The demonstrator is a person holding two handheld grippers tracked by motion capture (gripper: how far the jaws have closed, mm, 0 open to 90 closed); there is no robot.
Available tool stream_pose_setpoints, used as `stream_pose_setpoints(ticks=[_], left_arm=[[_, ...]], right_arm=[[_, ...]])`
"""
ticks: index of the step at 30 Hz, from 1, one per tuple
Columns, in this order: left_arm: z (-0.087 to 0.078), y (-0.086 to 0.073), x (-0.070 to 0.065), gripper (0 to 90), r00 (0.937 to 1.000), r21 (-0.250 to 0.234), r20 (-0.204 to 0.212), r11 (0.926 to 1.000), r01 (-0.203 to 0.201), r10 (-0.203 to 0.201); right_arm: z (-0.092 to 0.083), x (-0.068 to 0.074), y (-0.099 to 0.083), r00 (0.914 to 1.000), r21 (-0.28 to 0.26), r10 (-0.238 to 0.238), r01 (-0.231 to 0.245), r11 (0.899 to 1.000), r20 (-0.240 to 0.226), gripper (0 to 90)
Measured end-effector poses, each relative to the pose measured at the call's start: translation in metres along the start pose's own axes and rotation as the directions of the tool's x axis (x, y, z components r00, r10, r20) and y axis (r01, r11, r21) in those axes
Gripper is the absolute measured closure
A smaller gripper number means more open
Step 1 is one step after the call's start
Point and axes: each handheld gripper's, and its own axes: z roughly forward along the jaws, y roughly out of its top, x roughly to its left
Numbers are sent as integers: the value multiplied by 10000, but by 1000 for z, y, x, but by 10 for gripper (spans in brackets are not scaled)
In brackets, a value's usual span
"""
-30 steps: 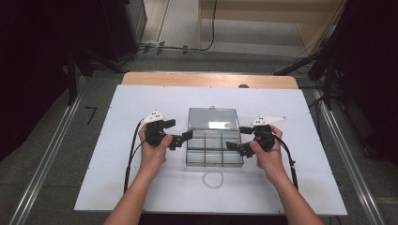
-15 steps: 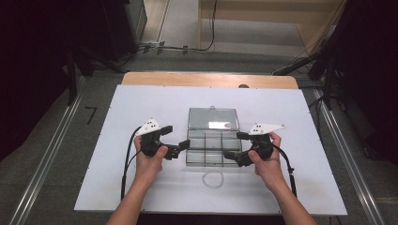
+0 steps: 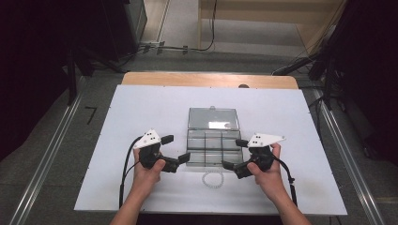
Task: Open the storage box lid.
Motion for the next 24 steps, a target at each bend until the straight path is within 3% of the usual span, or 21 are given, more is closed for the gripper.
stream_pose_setpoints(ticks=[10, 16, 24], left_arm=[[-21, -11, -5, 0, 9995, -373, -120, 9989, -283, 278], [-33, -19, -2, 0, 9998, -500, -191, 9987, -37, 28], [-47, -24, 1, 0, 9990, -517, -442, 9986, -126, 104]], right_arm=[[-1, 14, -5, 9988, 125, -474, 476, 9988, -117, 30], [-2, 19, -4, 9976, 228, -632, 639, 9977, -299, 34], [-1, 23, -6, 9951, 557, -867, 892, 9945, -470, 40]])
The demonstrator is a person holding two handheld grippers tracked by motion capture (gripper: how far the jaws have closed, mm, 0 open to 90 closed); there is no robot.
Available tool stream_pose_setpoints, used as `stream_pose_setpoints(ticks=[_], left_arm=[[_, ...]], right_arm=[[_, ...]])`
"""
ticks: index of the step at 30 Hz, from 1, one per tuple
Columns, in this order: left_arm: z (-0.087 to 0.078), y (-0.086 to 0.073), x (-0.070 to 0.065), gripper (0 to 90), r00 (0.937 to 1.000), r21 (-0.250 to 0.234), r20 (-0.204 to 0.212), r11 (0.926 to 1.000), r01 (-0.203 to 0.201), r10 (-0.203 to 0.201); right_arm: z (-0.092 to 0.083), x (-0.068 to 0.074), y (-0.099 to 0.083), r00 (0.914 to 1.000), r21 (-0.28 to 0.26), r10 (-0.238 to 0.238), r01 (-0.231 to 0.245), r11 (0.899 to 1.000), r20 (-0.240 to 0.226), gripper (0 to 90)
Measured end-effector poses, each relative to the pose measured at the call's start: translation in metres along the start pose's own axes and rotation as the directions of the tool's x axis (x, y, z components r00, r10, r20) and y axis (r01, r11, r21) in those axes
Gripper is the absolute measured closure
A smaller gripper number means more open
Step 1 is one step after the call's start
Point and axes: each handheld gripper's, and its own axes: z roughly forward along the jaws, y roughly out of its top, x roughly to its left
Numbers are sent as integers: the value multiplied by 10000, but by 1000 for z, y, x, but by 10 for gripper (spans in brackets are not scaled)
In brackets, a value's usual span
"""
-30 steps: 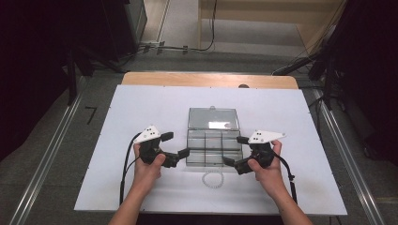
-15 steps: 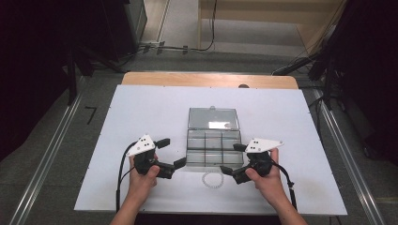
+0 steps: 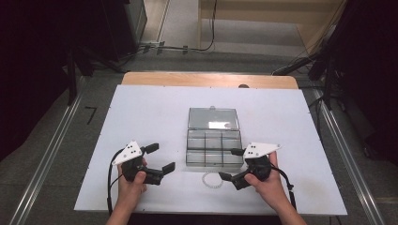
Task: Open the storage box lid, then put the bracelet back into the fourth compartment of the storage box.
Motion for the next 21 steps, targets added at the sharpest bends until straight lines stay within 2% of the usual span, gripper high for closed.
stream_pose_setpoints(ticks=[5, 11, 17, 21], left_arm=[[-8, -3, 1, 0, 10000, -36, -74, 10000, -29, 29], [-18, -8, 3, 0, 9997, -41, -259, 10000, -10, 9], [-27, -13, 6, 0, 9992, -70, -386, 9999, 79, -81], [-34, -16, 8, 0, 9986, -116, -512, 9999, 96, -102]], right_arm=[[4, 5, 1, 9998, 145, -139, 142, 9998, -164, 43], [10, 9, 1, 9973, 306, -239, 261, 9992, -699, 95], [16, 12, 0, 9958, 495, -231, 275, 9984, -884, 139], [21, 15, -2, 9960, 683, -318, 376, 9970, -837, 201]])
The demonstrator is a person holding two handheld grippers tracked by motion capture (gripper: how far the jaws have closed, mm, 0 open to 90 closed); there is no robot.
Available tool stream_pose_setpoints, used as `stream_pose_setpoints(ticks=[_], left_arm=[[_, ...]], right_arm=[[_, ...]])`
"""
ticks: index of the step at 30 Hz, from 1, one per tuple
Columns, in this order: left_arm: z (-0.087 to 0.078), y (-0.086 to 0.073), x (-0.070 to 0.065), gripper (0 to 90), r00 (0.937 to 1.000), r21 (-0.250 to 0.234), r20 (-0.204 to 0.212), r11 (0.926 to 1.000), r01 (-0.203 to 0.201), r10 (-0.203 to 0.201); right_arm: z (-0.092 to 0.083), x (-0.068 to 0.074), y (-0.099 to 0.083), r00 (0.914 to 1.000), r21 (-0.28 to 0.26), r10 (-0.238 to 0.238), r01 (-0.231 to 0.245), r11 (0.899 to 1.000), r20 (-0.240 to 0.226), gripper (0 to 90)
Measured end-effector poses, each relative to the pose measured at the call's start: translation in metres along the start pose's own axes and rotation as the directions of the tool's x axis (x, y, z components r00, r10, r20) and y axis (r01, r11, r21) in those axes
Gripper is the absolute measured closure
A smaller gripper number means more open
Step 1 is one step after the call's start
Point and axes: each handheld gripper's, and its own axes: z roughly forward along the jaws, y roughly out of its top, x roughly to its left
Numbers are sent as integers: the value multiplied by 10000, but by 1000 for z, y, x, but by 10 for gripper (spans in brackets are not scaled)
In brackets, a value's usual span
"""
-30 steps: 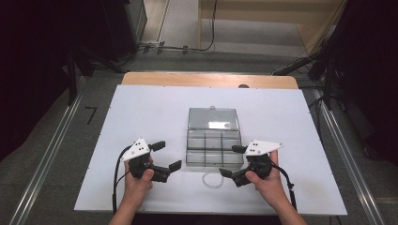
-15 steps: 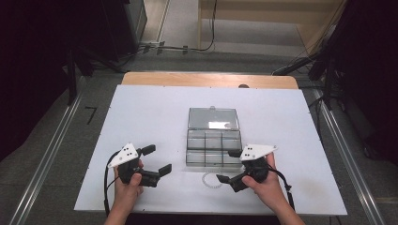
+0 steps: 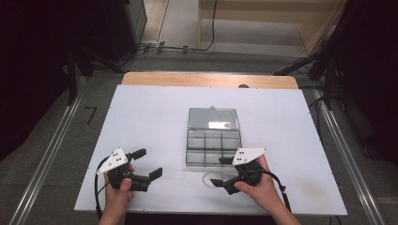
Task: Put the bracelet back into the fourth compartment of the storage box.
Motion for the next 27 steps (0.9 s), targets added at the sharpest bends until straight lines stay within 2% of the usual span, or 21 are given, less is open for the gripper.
stream_pose_setpoints(ticks=[3, 6, 14, 19, 24, 27], left_arm=[[-3, -3, 2, 0, 10000, 43, -98, 10000, -14, 15], [-5, -4, 4, 0, 9997, 145, -237, 9999, -85, 89], [-8, -8, 6, 0, 9996, 228, -225, 9996, -143, 149], [-15, -12, 8, 0, 9994, 210, -322, 9998, -75, 82], [-18, -14, 11, 0, 9995, 148, -329, 9999, 31, -26], [-16, -16, 12, 0, 9997, 243, -248, 9997, 91, -85]], right_arm=[[3, 2, 0, 9999, 130, -116, 116, 9998, 34, 266], [5, 3, 0, 9997, 223, -188, 192, 9996, -153, 336], [14, 8, -2, 9991, 594, -404, 412, 9974, -134, 501], [20, 8, -5, 9987, 835, -440, 462, 9954, -275, 605], [25, 9, -11, 9978, 1068, -449, 499, 9930, -491, 665], [26, 9, -15, 9977, 1228, -289, 363, 9918, -618, 688]])
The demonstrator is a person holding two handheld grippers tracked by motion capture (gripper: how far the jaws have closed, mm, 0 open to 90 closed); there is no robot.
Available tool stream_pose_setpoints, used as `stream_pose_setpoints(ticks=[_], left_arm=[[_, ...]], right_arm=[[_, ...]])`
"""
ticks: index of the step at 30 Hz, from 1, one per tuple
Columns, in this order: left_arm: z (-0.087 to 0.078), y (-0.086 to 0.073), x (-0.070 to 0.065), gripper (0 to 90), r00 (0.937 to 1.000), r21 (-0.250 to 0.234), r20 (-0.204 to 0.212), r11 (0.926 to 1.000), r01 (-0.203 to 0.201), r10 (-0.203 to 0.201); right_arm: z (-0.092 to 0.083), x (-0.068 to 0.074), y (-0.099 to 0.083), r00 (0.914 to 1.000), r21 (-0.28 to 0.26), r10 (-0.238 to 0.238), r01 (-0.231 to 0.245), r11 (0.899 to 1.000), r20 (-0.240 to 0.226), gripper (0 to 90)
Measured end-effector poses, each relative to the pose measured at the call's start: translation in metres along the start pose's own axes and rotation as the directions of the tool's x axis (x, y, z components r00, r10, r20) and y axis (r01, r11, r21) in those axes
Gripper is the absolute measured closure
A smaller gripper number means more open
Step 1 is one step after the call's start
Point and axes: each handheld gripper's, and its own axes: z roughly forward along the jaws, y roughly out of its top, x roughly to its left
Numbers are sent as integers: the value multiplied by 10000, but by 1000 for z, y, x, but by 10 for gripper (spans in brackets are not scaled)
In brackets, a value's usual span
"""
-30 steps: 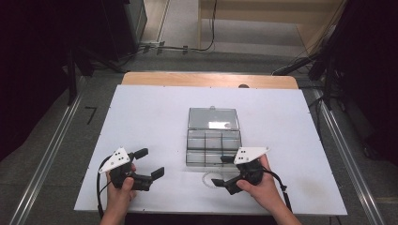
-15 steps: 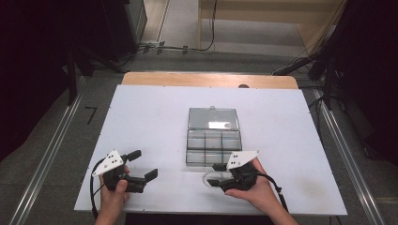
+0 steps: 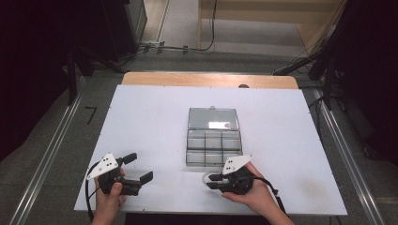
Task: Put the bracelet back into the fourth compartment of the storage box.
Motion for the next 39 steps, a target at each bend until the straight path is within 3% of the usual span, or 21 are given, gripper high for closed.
stream_pose_setpoints(ticks=[6, 10, 14, 22, 26, 31, 37, 39], left_arm=[[2, 0, -1, 0, 10000, 111, 10, 9999, -71, 70], [1, 0, -1, 0, 10000, 60, -3, 10000, -54, 54], [1, 0, -1, 0, 10000, 69, -14, 10000, -68, 68], [3, 0, -2, 0, 10000, 139, 22, 9999, -74, 74], [3, 1, -3, 0, 10000, 119, 5, 9999, -66, 66], [2, 1, -2, 0, 10000, 81, -6, 10000, -56, 56], [1, 0, -1, 0, 10000, 62, -38, 10000, 9, -9], [1, 0, 0, 0, 10000, 39, -28, 10000, 37, -37]], right_arm=[[5, 3, -8, 10000, 394, 2, -1, 9992, -32, 697], [6, 3, -10, 9999, 331, -109, 108, 9994, 50, 720], [7, 8, -13, 9959, 236, -659, 646, 9976, 615, 779], [7, 10, -15, 9902, 204, -1110, 1096, 9938, 854, 815], [7, 9, -15, 9940, 101, -742, 736, 9972, 807, 842], [8, 10, -15, 9938, 59, -609, 606, 9981, 929, 850], [7, 8, -14, 9963, 49, -462, 460, 9989, 731, 853], [7, 9, -14, 9978, 69, -522, 519, 9986, 409, 854]])
